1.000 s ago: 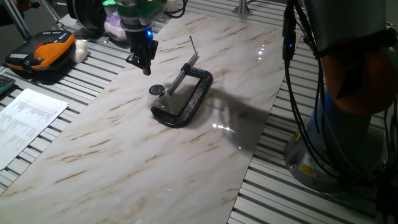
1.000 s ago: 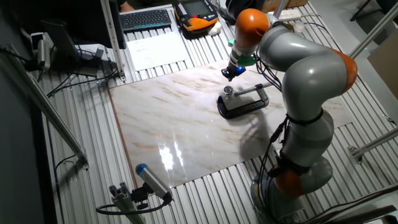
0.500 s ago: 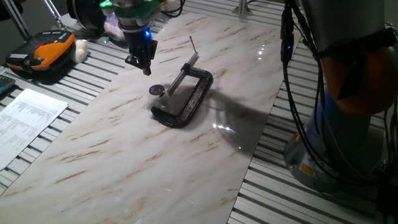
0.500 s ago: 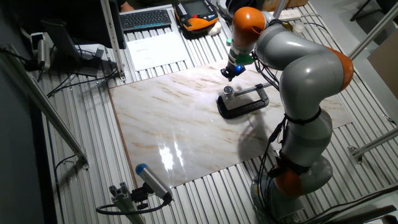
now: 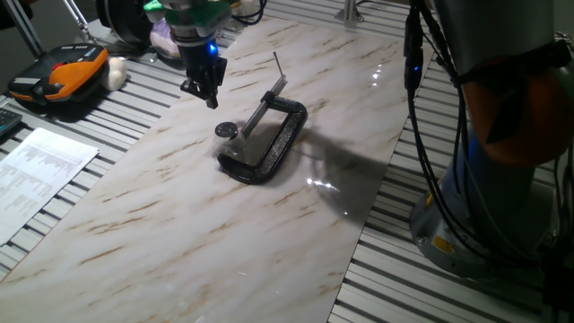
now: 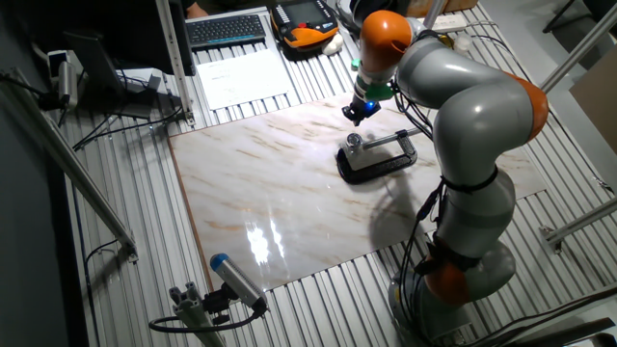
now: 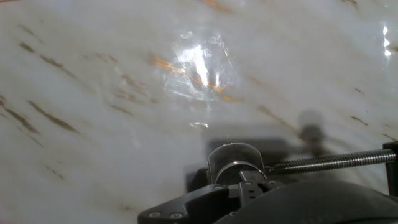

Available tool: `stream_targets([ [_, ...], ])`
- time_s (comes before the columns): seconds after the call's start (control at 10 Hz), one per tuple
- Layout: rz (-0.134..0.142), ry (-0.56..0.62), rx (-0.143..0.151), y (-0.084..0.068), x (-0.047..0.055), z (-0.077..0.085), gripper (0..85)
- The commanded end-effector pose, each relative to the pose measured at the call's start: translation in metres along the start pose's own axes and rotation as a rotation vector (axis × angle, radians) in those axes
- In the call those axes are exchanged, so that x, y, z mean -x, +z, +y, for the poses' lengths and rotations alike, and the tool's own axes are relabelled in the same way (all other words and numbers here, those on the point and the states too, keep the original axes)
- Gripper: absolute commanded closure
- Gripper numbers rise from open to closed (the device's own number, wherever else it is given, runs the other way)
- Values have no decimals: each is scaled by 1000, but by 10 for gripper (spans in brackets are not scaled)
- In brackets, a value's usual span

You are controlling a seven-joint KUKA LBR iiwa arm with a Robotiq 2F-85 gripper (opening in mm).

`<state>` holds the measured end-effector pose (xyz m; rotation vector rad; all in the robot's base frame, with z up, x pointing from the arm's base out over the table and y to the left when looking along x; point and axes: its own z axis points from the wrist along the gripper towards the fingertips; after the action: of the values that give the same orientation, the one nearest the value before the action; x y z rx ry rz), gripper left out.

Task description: Unscrew the lid from the jar

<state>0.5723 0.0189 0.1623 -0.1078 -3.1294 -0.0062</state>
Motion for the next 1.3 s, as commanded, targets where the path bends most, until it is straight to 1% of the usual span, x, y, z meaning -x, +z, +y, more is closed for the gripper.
stream_targets([
  [0.0, -1, -5, 0, 0, 0, 0, 850],
  [0.1, -3, -14, -1, 0, 0, 0, 850],
  [0.2, -4, -31, -13, 1, -1, 0, 850],
  [0.3, -3, -33, -7, 3, -2, -1, 850],
  [0.4, -11, -36, -8, 6, -3, -2, 850],
  [0.5, -20, -36, -4, 8, -4, -3, 850],
  [0.7, -28, -28, 12, 7, -6, -2, 850],
  [0.8, -33, -24, 7, 8, -8, 0, 850],
  [0.9, -36, -14, 4, 14, -12, 4, 850],
  [1.0, -35, -7, 7, 18, -15, 5, 850],
  [1.1, -28, -1, 17, 21, -16, 5, 850],
  [1.2, -21, 7, 20, 22, -15, 4, 850],
])
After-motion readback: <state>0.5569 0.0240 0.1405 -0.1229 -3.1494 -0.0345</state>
